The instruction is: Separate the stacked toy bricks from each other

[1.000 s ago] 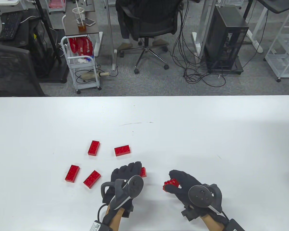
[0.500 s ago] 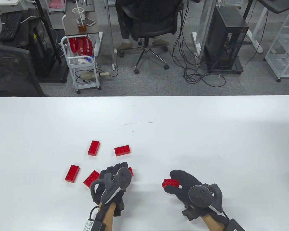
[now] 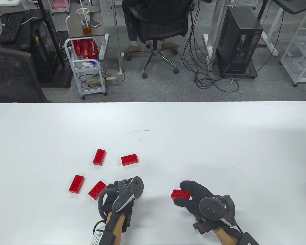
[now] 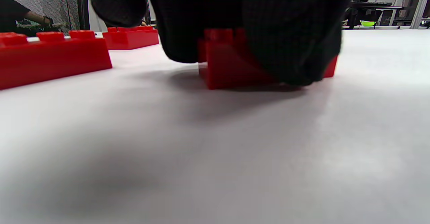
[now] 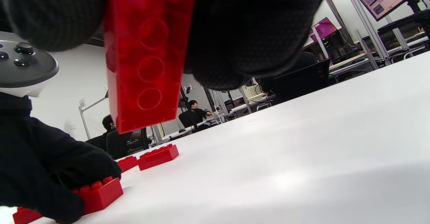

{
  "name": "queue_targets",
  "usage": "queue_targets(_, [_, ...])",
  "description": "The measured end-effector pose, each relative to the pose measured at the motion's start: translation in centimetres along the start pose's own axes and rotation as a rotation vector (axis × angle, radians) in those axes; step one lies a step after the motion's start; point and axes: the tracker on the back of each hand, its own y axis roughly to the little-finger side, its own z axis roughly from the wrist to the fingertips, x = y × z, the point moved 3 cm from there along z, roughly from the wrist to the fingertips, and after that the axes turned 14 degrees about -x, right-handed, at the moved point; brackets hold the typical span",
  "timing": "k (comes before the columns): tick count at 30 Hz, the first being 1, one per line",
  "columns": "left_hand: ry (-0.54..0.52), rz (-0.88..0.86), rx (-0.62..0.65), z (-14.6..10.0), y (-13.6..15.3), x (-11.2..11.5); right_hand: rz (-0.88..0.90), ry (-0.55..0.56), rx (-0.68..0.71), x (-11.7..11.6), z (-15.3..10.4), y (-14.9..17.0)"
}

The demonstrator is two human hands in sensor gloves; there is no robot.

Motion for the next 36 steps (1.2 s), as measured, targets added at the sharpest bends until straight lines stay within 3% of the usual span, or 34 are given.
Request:
queue_targets(15, [0.025, 0.068, 0.01, -0.5, -0.3, -0.2, 0.013, -0.015, -0.007, -0.1, -0.1, 0.0])
queue_targets(22, [-0.12, -0.109, 0.029, -1.9, 1.0, -3.4, 0.021, -0.042, -0.02, -0.4, -0.2, 0.1])
queue_targets(36, [-0.157, -0.35, -0.022, -1.1, 5.8, -4.9, -0.001, -0.053, -0.063, -0.9, 1.0, 0.1])
